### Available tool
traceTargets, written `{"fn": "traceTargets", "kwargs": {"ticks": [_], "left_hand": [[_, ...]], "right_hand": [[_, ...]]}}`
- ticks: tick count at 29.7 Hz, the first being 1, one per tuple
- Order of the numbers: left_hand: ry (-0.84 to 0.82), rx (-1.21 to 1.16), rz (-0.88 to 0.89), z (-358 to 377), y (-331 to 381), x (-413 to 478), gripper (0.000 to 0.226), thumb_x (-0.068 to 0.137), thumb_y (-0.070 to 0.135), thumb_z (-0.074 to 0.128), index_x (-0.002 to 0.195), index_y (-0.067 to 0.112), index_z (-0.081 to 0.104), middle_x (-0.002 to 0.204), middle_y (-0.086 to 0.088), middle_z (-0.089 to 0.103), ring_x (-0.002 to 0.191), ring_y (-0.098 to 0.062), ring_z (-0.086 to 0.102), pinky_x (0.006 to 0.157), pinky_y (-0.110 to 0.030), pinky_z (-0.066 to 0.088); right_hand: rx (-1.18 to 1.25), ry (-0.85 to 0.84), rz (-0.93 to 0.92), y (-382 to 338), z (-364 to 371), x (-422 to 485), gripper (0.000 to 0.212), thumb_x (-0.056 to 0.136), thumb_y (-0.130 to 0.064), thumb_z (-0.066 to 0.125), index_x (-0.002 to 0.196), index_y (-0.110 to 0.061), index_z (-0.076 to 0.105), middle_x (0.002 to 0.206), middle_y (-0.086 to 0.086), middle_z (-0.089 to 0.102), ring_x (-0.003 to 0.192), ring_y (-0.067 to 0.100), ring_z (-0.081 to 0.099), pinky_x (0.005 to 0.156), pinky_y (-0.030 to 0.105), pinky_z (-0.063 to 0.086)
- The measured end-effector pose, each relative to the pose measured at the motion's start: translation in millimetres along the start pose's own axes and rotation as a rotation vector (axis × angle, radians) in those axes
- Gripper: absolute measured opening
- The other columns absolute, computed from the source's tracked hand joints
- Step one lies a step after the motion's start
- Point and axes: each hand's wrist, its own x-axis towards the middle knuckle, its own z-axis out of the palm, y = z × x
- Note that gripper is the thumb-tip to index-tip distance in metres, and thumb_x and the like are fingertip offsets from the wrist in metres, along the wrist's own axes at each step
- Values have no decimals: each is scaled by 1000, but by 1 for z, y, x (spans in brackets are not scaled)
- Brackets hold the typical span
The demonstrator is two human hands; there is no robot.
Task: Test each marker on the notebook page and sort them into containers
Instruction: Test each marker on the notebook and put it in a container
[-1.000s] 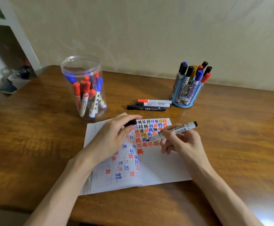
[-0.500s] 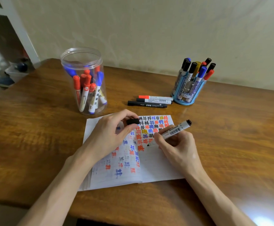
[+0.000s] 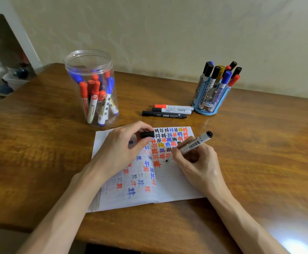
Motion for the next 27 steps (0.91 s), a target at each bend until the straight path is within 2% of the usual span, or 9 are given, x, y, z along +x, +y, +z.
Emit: {"fn": "traceTargets", "kwargs": {"ticks": [4,7,10,12,18,20,23,27], "left_hand": [[5,19,3,0,0,0,30,95,34,66,124,31,63,117,24,63,108,8,62,77,-11,56],[14,19,4,0,1,0,31,94,37,64,124,30,63,117,23,63,108,6,63,78,-13,57],[15,17,-2,0,1,0,30,95,36,65,124,30,63,118,21,64,111,3,63,79,-14,57],[15,18,-4,0,1,0,29,95,34,65,124,31,63,118,21,65,112,3,63,80,-14,57],[16,20,-3,-1,-1,0,29,96,34,65,124,30,63,120,19,66,112,2,64,80,-18,59],[20,21,-1,-1,-1,0,29,96,34,66,124,30,63,119,20,66,112,3,63,80,-17,59],[15,19,3,-1,0,0,28,96,34,66,124,31,63,118,23,64,113,6,62,80,-14,57],[16,13,2,-1,0,0,28,96,35,65,123,32,63,117,25,63,112,7,61,80,-14,57]], "right_hand": [[87,-21,-8,0,-3,0,10,93,-22,78,85,-26,73,88,-10,80,79,5,76,66,17,55],[62,-75,-29,-3,-1,-2,8,92,-27,78,86,-29,72,89,-12,79,82,4,76,69,20,58],[4,-57,-61,-4,1,-3,17,91,-25,77,81,-34,67,80,-19,74,76,1,73,63,15,53],[-3,-20,-59,-2,-1,-2,18,91,-22,77,79,-31,67,77,-20,73,72,3,72,60,14,51],[59,-45,-50,0,-1,0,8,94,-29,76,89,-23,74,87,-12,78,80,5,76,68,19,57],[36,-77,-60,-2,0,-1,7,93,-30,76,87,-27,73,83,-17,76,77,2,74,65,17,55],[37,-83,-55,-3,1,-2,17,90,-26,76,80,-36,68,78,-24,73,75,0,73,64,15,53],[73,-45,-47,1,-1,0,9,94,-25,76,85,-26,72,87,-13,78,81,5,76,69,20,57]]}}
